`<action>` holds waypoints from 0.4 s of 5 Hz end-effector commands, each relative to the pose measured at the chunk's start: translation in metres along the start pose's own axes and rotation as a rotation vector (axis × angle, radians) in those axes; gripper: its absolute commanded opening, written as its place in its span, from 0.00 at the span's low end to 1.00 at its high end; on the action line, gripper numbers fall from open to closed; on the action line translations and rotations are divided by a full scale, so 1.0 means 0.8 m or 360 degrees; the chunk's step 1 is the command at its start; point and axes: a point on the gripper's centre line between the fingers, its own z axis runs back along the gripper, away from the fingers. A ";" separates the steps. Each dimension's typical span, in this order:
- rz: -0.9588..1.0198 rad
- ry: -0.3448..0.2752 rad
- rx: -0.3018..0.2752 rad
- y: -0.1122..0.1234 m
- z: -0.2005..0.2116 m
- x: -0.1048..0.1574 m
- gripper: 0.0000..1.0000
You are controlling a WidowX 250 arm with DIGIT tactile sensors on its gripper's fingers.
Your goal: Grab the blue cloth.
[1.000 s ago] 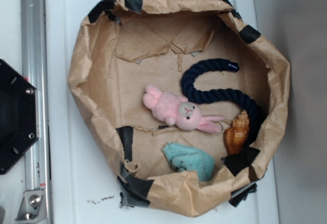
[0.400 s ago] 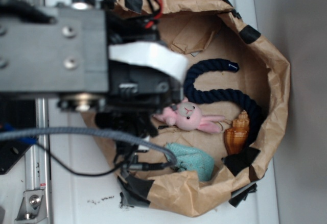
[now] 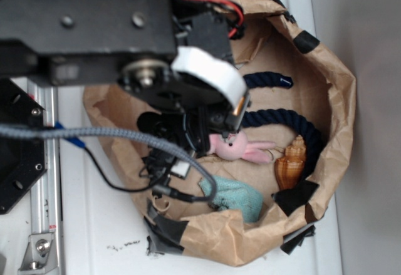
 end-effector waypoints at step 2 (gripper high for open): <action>-0.0283 -0.0029 0.0003 -0.006 -0.050 0.042 1.00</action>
